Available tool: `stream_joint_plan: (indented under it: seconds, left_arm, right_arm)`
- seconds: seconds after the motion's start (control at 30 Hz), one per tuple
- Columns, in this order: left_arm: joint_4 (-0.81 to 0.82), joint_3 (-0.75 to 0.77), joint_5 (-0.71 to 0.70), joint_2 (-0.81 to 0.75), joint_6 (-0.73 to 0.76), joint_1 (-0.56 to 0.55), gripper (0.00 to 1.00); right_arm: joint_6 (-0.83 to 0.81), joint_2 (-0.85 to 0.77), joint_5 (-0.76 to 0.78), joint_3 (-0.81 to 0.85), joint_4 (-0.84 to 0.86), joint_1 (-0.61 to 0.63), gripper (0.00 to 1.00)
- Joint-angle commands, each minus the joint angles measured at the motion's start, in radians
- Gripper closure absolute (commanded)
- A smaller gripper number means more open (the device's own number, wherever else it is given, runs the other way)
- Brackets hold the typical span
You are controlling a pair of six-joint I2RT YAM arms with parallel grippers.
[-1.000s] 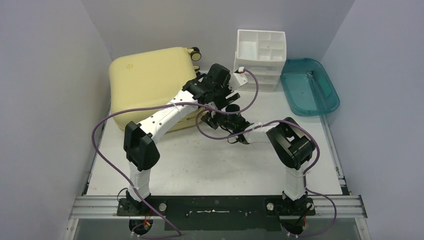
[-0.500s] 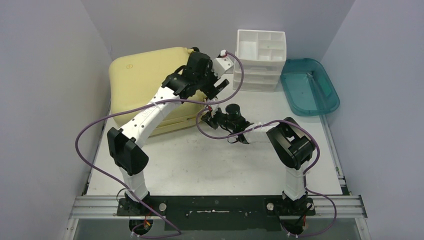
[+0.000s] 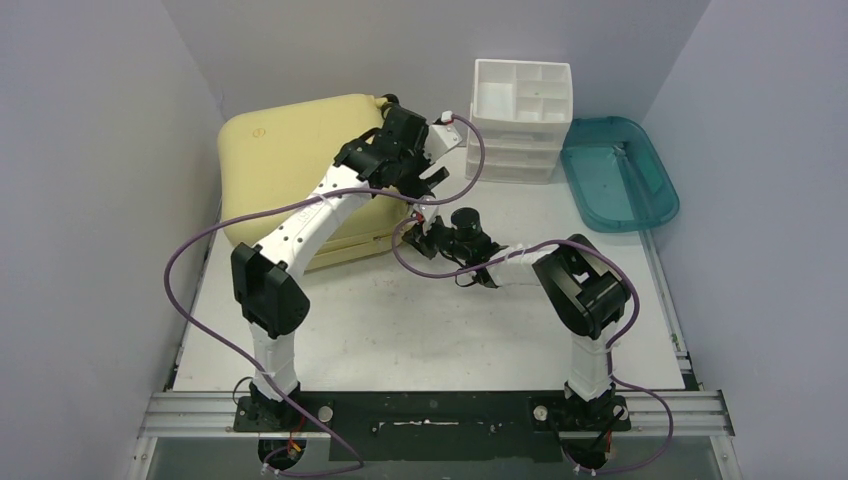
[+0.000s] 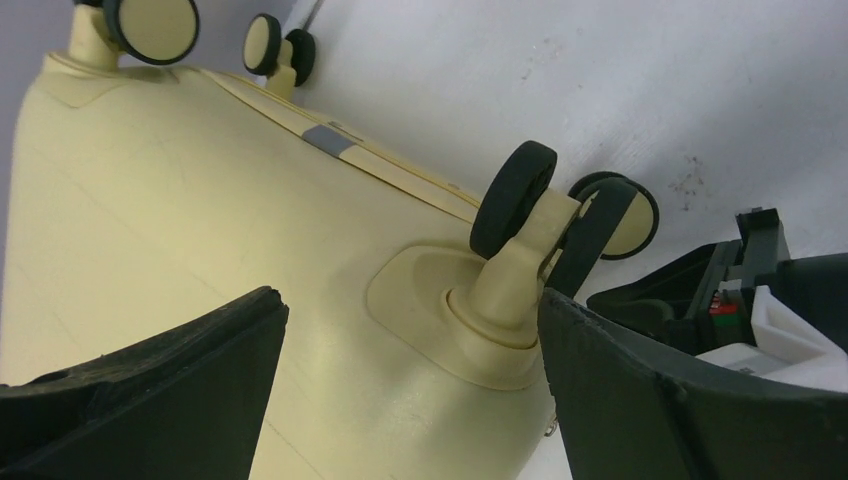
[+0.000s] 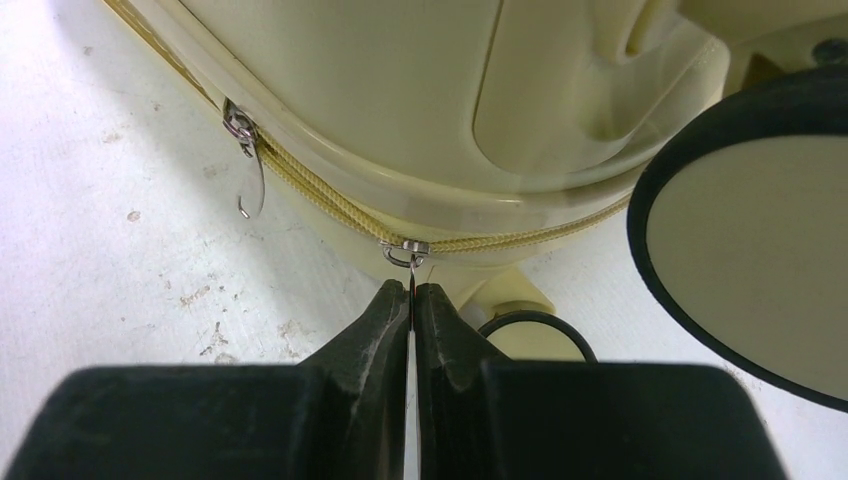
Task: Open, take out, and arrange the luggage
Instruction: Unzip the luggage at the center of the board.
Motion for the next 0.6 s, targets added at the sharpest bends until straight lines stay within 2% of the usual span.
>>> stream_joint_plan:
  seconds: [0.0,0.33,0.57]
  left_arm:
    - [-0.154,0.113,0.092,0.071,-0.019,0.015,0.06]
    - [-0.231,0.210,0.205,0.174,-0.028,0.037,0.05]
    - [-0.299,0.342,0.397,0.216,-0.064,0.086,0.05]
  right_arm:
    - [-0.003,0.000,0.019,0.015,-0.005,-0.007,1.00]
    - [-0.008,0.006,0.017,0.018,-0.011,-0.003,1.00]
    - [-0.009,0.010,0.017,0.020,-0.012,-0.004,1.00]
